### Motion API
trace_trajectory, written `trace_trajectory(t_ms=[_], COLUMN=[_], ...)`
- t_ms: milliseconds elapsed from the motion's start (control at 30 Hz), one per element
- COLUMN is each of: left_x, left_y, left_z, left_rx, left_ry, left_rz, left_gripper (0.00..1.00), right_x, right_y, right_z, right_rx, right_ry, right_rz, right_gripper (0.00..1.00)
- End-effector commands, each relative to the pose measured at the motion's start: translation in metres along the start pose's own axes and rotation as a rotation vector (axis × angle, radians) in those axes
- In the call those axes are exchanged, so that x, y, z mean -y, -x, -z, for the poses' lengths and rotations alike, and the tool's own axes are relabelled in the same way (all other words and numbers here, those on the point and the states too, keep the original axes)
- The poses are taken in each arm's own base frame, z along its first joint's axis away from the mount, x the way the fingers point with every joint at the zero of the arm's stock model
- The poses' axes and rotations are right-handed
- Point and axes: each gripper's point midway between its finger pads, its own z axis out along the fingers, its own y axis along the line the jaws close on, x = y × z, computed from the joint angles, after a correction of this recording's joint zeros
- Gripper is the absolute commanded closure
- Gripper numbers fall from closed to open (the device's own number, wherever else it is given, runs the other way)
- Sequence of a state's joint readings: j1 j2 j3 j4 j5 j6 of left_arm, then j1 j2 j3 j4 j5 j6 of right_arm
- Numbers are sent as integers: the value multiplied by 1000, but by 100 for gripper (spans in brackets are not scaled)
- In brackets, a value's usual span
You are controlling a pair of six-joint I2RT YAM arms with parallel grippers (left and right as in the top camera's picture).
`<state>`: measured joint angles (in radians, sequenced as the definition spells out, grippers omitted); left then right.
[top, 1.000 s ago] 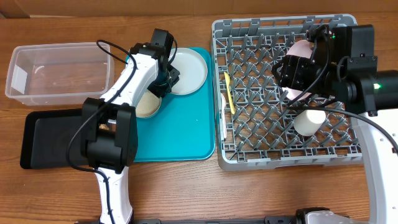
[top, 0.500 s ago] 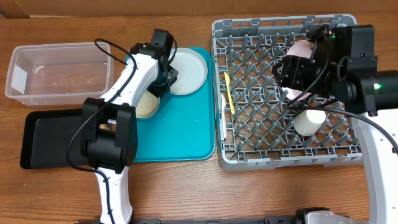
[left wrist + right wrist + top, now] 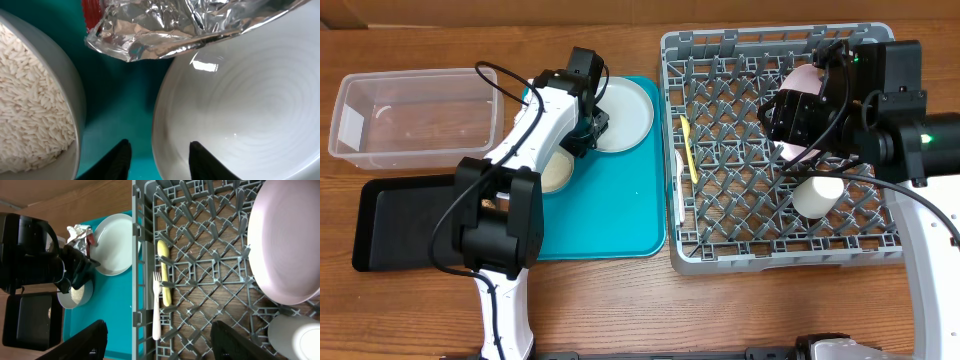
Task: Sort waste into correct bins and load items into the dishwasher rack
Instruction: 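Reach the left gripper to the grey plate and grasp its rim, then lift the grey plate and pass it to the right gripper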
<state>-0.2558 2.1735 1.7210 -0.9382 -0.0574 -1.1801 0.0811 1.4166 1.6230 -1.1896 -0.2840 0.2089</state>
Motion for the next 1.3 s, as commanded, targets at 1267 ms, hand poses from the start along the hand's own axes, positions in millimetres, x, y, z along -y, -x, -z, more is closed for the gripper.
trace_trajectory(t_ms=[1267], left_x=[-11], left_y=[32], left_z=[90], left_rx=[133], left_ry=[31], left_rz=[-168], left_gripper=[96], right_x=[-3], right_y=[0], right_z=[2], right_rx=[1], right_ry=[9], right_rz=[4], right_gripper=[30])
